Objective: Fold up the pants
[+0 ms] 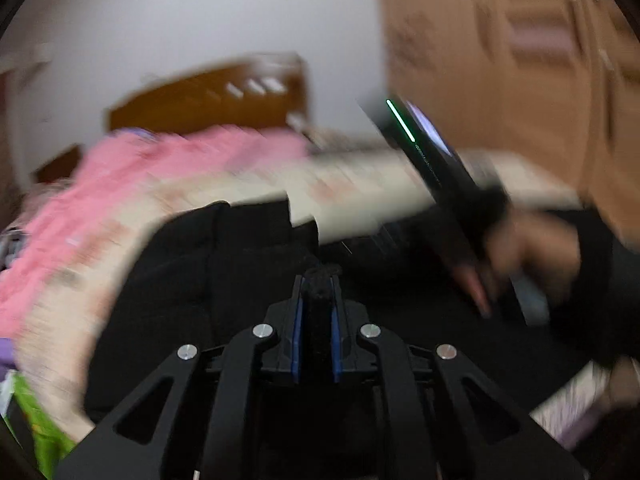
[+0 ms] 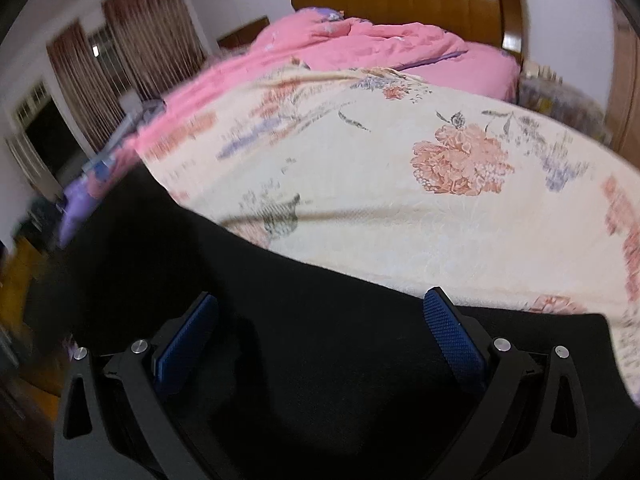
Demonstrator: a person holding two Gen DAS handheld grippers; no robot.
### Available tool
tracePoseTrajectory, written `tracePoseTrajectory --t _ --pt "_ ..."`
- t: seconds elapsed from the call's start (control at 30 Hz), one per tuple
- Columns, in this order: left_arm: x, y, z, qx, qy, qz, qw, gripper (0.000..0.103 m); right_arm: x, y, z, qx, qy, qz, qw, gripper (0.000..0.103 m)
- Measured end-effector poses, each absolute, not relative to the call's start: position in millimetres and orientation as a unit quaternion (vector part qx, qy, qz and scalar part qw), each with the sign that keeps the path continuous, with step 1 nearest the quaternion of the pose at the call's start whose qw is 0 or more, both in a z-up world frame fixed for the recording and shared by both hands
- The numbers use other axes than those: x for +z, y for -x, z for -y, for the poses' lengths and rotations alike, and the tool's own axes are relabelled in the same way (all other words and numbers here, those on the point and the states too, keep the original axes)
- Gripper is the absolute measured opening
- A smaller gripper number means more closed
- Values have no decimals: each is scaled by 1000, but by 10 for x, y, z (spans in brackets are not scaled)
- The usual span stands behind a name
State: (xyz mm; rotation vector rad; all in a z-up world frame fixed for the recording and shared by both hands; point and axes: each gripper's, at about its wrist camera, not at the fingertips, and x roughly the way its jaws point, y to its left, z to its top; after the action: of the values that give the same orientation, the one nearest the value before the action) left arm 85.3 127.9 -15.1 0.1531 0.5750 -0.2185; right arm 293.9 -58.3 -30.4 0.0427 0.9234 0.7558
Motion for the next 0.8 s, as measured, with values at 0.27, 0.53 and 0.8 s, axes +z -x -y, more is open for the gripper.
tracePoseTrajectory --t 0.27,0.53,0.8 --pt "-108 -465 -1122 -90 -101 -237 962 73 -257 -3010 738 389 -92 -436 807 99" --pt "-57 69 -1990 52 -33 -222 973 95 -78 -2485 897 423 -183 -520 720 99" --pt "-279 157 -2656 132 74 -252 956 95 -222 -1881 406 441 -137 -578 673 94"
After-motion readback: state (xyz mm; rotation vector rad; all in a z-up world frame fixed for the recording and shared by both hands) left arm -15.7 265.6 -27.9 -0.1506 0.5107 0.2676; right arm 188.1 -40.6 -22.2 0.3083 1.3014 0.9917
